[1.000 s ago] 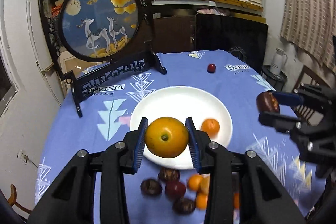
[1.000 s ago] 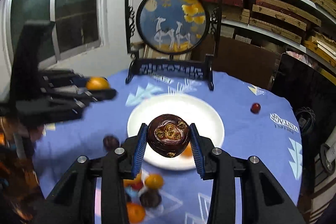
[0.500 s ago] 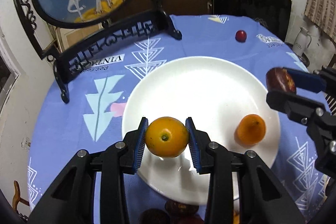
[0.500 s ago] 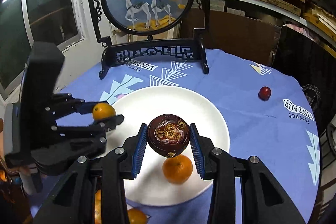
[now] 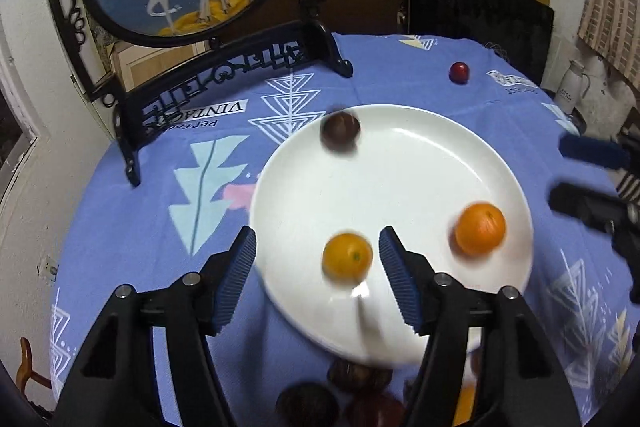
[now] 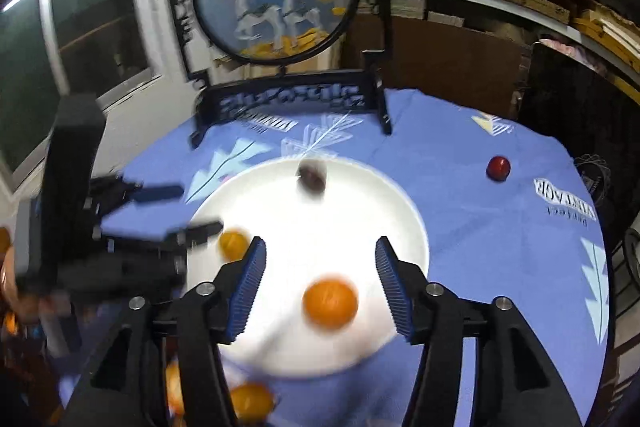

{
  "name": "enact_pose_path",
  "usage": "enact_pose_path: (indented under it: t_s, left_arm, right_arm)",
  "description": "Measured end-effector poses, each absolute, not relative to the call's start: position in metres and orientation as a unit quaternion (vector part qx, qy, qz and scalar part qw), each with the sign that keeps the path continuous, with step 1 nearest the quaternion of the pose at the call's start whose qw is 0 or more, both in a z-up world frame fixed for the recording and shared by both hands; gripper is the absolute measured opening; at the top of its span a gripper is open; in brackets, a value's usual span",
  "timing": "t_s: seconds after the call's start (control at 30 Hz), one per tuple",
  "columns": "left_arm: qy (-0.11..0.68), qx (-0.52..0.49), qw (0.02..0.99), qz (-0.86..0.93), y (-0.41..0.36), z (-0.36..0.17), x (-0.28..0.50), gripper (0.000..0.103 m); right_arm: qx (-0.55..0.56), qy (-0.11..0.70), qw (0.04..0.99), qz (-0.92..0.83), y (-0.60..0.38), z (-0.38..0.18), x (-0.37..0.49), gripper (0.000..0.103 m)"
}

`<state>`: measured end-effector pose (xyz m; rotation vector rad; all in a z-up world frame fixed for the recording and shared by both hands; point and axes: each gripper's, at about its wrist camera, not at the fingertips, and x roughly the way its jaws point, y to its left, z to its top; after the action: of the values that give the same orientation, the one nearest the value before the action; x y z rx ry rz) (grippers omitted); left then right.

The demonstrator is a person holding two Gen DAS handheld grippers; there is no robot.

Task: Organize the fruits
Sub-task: 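Carry both fruits over the white plate and open both tools to drop them, then grasp a mandarin orange with the right tool while the left grasps a brown fruit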

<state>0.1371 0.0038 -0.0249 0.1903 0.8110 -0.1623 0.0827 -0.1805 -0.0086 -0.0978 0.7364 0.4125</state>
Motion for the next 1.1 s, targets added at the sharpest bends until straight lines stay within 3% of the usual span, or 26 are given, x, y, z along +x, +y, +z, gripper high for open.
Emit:
enact_pose_path:
  t_s: [0.1,0.2,0.33,0.6,0.63,0.7,1.03,1.1]
  left_arm:
    - [0.373,0.102,0.918,-0.086,0.016,-0.019,0.105,0.071]
    - [0.367,0.101,0.920,-0.095,0.031,-0.017,0.076,0.071]
    - [0.372,0.096,0.918,-0.100,0.051,-0.022,0.042,0.079]
    - [0.389,0.118,0.905,-0.127,0.052,-0.038,-0.014,0.079]
    - [0.391,0.121,0.902,-0.135,0.049,-0.040,-0.020,0.079]
    - [0.397,0.122,0.896,-0.157,0.039,-0.042,-0.032,0.080]
    - [0.432,0.129,0.869,-0.202,-0.042,-0.076,-0.050,0.080]
    - [0.450,0.115,0.866,-0.186,-0.053,-0.085,-0.040,0.074]
  right_arm:
    - [-0.086,0.368,0.897,0.229,-0.179,-0.018,0.034,0.070]
    - [-0.098,0.384,0.881,0.257,-0.180,-0.031,-0.012,0.071]
    - [-0.132,0.401,0.864,0.275,-0.179,-0.053,-0.057,0.071]
    - [-0.123,0.438,0.842,0.289,-0.162,-0.085,-0.055,0.071]
    - [-0.119,0.440,0.840,0.295,-0.159,-0.087,-0.053,0.068]
    - [-0.116,0.442,0.836,0.304,-0.152,-0.091,-0.049,0.044]
    - [-0.111,0.429,0.857,0.263,-0.194,-0.082,-0.070,0.043]
    - [-0.101,0.427,0.863,0.249,-0.211,-0.082,-0.075,0.043]
